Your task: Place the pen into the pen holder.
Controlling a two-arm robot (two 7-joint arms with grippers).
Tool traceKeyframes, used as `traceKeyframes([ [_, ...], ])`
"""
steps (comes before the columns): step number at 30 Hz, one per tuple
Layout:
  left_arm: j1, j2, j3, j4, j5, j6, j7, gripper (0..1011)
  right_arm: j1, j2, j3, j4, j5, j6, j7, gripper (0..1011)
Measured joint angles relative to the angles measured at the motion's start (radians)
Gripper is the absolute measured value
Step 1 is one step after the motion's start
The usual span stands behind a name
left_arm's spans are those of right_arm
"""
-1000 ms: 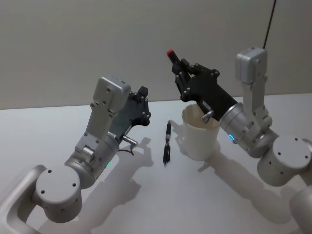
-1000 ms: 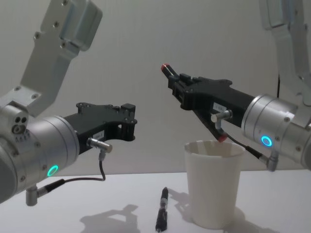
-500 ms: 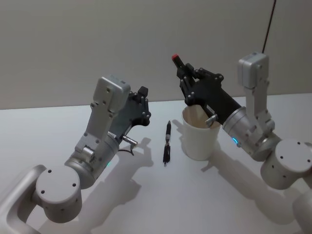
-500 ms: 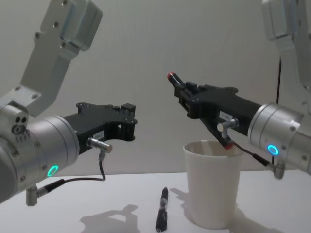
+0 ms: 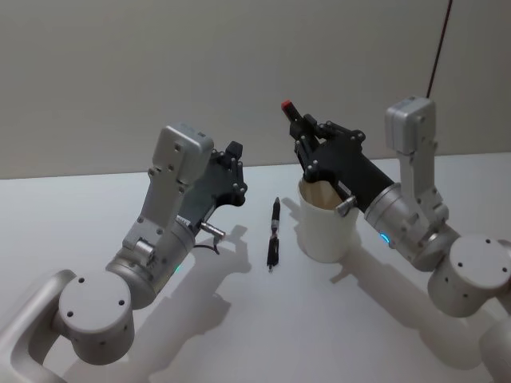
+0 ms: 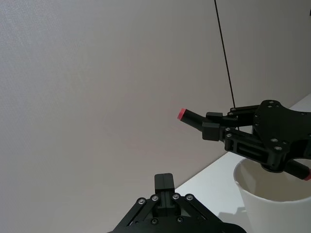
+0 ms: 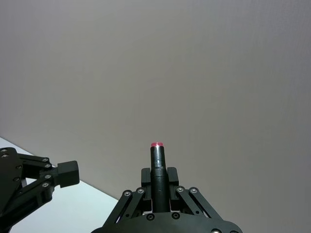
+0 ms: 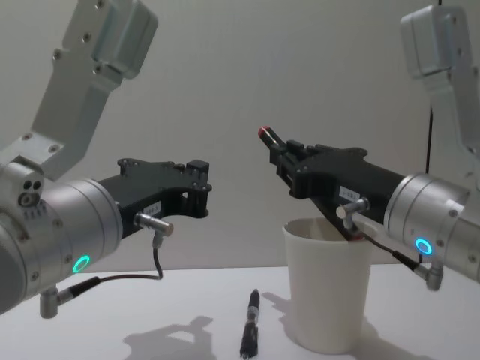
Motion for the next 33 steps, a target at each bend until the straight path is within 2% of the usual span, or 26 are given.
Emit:
traceKeyframes([
  [7, 0.000, 0.000, 0.000, 0.000, 0.000, 0.000, 0.000, 0, -0.003, 0.001, -0.001, 0.001, -0.004, 0.000, 0.000, 185],
  [10, 0.000, 0.000, 0.000, 0.000, 0.000, 0.000, 0.000, 0, -0.005, 0.001, -0.002, 0.001, -0.006, 0.000, 0.000, 245],
  [19, 0.000, 0.000, 0.000, 0.000, 0.000, 0.000, 0.000, 0, -0.006, 0.002, -0.003, 0.001, -0.008, 0.000, -0.001, 507],
  [22, 0.000, 0.000, 0.000, 0.000, 0.000, 0.000, 0.000, 0, -0.006, 0.002, -0.003, 0.001, -0.008, 0.000, -0.001, 647],
  [23, 0.000, 0.000, 0.000, 0.000, 0.000, 0.000, 0.000, 0, -0.006, 0.002, -0.003, 0.001, -0.008, 0.000, -0.001, 647],
  [25, 0.000, 0.000, 0.000, 0.000, 0.000, 0.000, 0.000, 0, -0.006, 0.002, -0.003, 0.001, -0.008, 0.000, -0.001, 729],
  [30, 0.000, 0.000, 0.000, 0.000, 0.000, 0.000, 0.000, 0, -0.007, 0.002, -0.003, 0.001, -0.009, 0.000, -0.001, 841],
  [31, 0.000, 0.000, 0.000, 0.000, 0.000, 0.000, 0.000, 0, -0.007, 0.002, -0.003, 0.001, -0.009, 0.000, -0.001, 896],
  [33, 0.000, 0.000, 0.000, 0.000, 0.000, 0.000, 0.000, 0, -0.007, 0.002, -0.003, 0.001, -0.009, 0.000, -0.001, 942],
])
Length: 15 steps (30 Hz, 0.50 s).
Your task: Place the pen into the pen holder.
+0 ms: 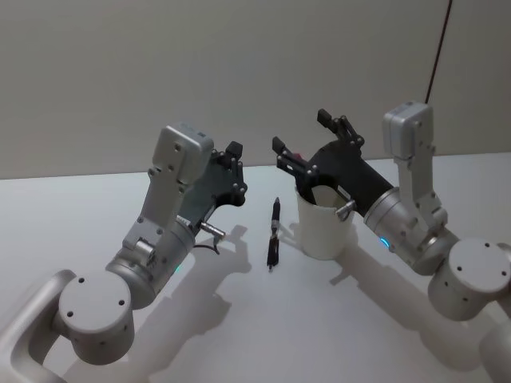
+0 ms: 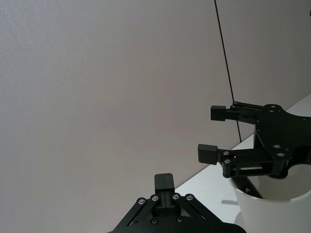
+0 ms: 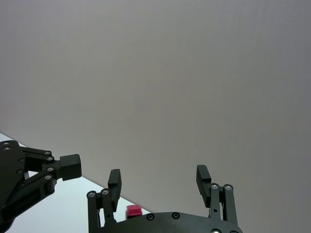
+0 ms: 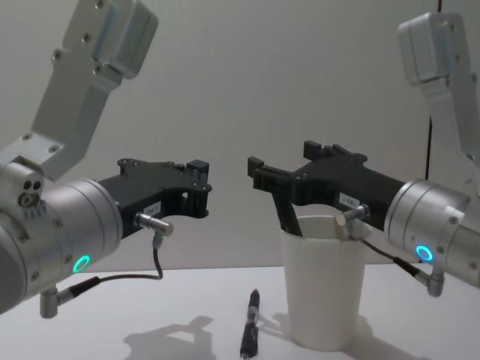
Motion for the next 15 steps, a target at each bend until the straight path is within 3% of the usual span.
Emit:
traceKeyframes([
  [3, 0.000, 0.000, 0.000, 0.000, 0.000, 0.000, 0.000, 0, -0.005, 0.006, 0.003, -0.011, 0.000, 0.001, 0.001, 999],
  [8, 0.000, 0.000, 0.000, 0.000, 0.000, 0.000, 0.000, 0, -0.026, 0.030, 0.016, -0.057, 0.012, 0.010, 0.008, 1001],
  [15, 0.000, 0.000, 0.000, 0.000, 0.000, 0.000, 0.000, 0, -0.097, 0.116, 0.061, -0.187, 0.065, 0.036, 0.011, 1001],
])
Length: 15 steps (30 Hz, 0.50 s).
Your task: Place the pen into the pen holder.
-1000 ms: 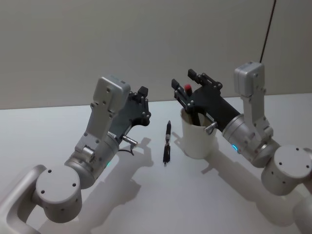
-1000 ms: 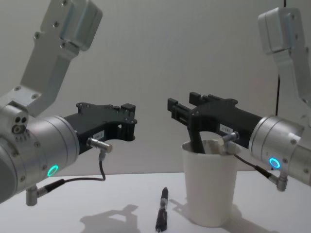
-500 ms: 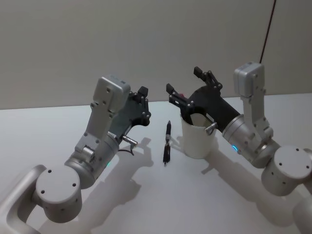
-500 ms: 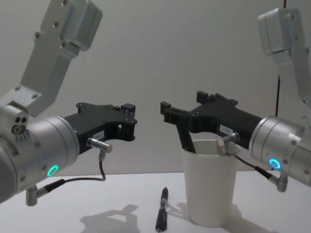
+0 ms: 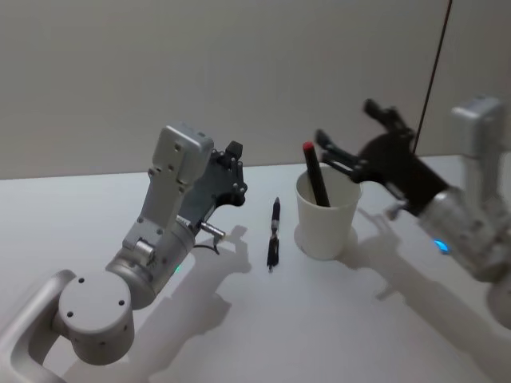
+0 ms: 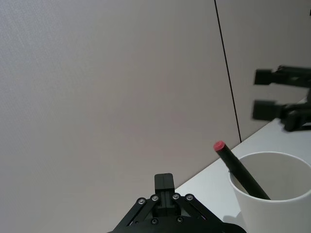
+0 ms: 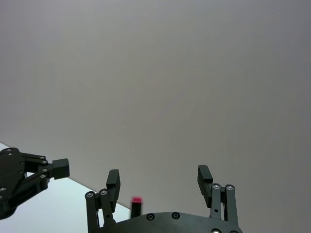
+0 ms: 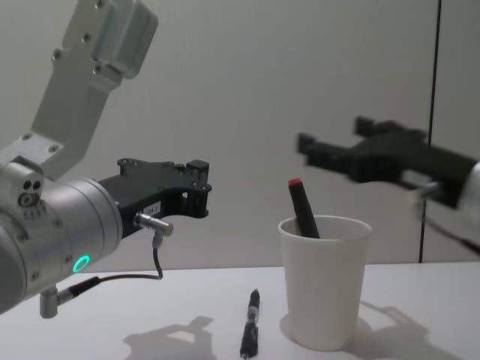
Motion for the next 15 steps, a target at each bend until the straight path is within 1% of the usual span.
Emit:
traceKeyframes([
  [1, 0.000, 0.000, 0.000, 0.000, 0.000, 0.000, 0.000, 0, -0.018, 0.023, 0.012, -0.030, 0.019, 0.007, -0.002, 1002],
  [2, 0.000, 0.000, 0.000, 0.000, 0.000, 0.000, 0.000, 0, -0.018, 0.023, 0.012, -0.030, 0.019, 0.007, -0.002, 1002],
  [3, 0.000, 0.000, 0.000, 0.000, 0.000, 0.000, 0.000, 0, -0.041, 0.050, 0.027, -0.065, 0.037, 0.012, -0.006, 1001],
  [4, 0.000, 0.000, 0.000, 0.000, 0.000, 0.000, 0.000, 0, -0.048, 0.058, 0.031, -0.075, 0.046, 0.014, -0.008, 1001],
  [5, 0.000, 0.000, 0.000, 0.000, 0.000, 0.000, 0.000, 0, -0.071, 0.085, 0.046, -0.109, 0.063, 0.019, -0.013, 1001],
  [8, 0.000, 0.000, 0.000, 0.000, 0.000, 0.000, 0.000, 0, -0.098, 0.117, 0.063, -0.151, 0.090, 0.027, -0.022, 1001],
  [9, 0.000, 0.000, 0.000, 0.000, 0.000, 0.000, 0.000, 0, -0.114, 0.136, 0.074, -0.174, 0.105, 0.032, -0.026, 1001],
  [11, 0.000, 0.000, 0.000, 0.000, 0.000, 0.000, 0.000, 0, -0.127, 0.151, 0.082, -0.194, 0.117, 0.036, -0.030, 1002],
  [12, 0.000, 0.000, 0.000, 0.000, 0.000, 0.000, 0.000, 0, -0.140, 0.165, 0.090, -0.212, 0.127, 0.040, -0.033, 1001],
  [15, 0.000, 0.000, 0.000, 0.000, 0.000, 0.000, 0.000, 0, -0.155, 0.183, 0.100, -0.236, 0.142, 0.044, -0.038, 1001],
])
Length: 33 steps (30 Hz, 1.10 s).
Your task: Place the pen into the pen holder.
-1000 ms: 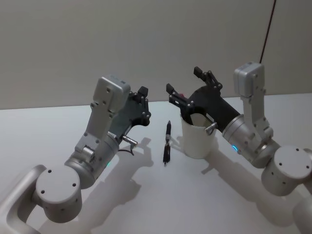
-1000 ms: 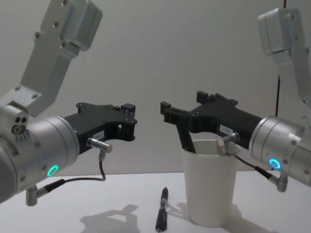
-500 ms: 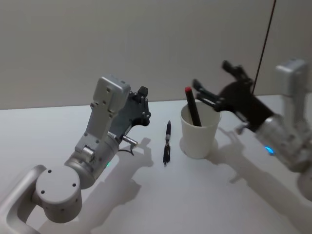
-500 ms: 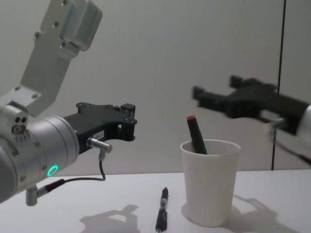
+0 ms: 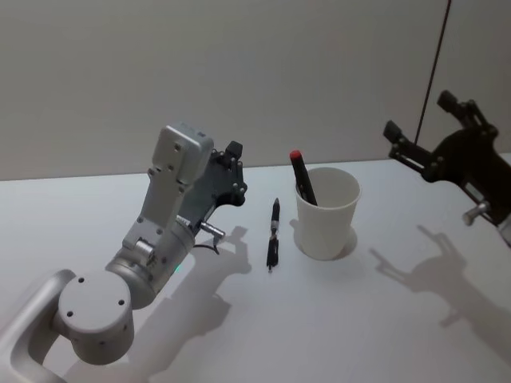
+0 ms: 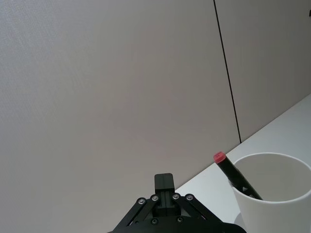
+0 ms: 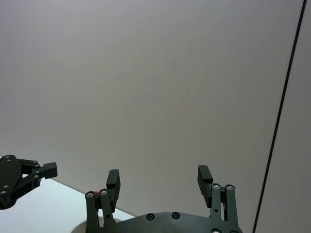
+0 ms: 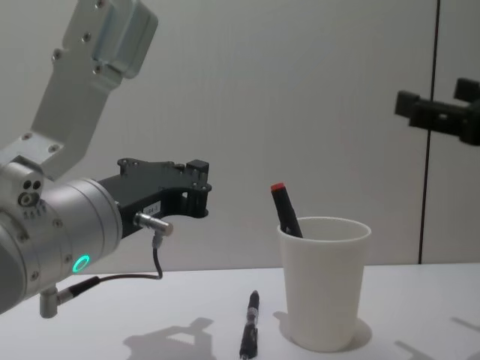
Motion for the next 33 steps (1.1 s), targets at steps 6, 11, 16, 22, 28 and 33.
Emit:
traceKeyframes([
  [6, 0.000, 0.000, 0.000, 0.000, 0.000, 0.000, 0.000, 0, -0.029, 0.034, 0.019, -0.043, 0.026, 0.008, -0.008, 1001],
  [11, 0.000, 0.000, 0.000, 0.000, 0.000, 0.000, 0.000, 0, -0.046, 0.053, 0.030, -0.069, 0.041, 0.012, -0.013, 1001],
  [16, 0.000, 0.000, 0.000, 0.000, 0.000, 0.000, 0.000, 0, -0.057, 0.066, 0.036, -0.085, 0.051, 0.015, -0.016, 1001],
  [22, 0.000, 0.000, 0.000, 0.000, 0.000, 0.000, 0.000, 3, -0.065, 0.075, 0.042, -0.096, 0.057, 0.017, -0.018, 1001],
  [28, 0.000, 0.000, 0.000, 0.000, 0.000, 0.000, 0.000, 154, -0.069, 0.080, 0.044, -0.103, 0.062, 0.018, -0.018, 1001],
  [33, 0.000, 0.000, 0.000, 0.000, 0.000, 0.000, 0.000, 304, -0.072, 0.083, 0.046, -0.107, 0.064, 0.019, -0.019, 1001],
])
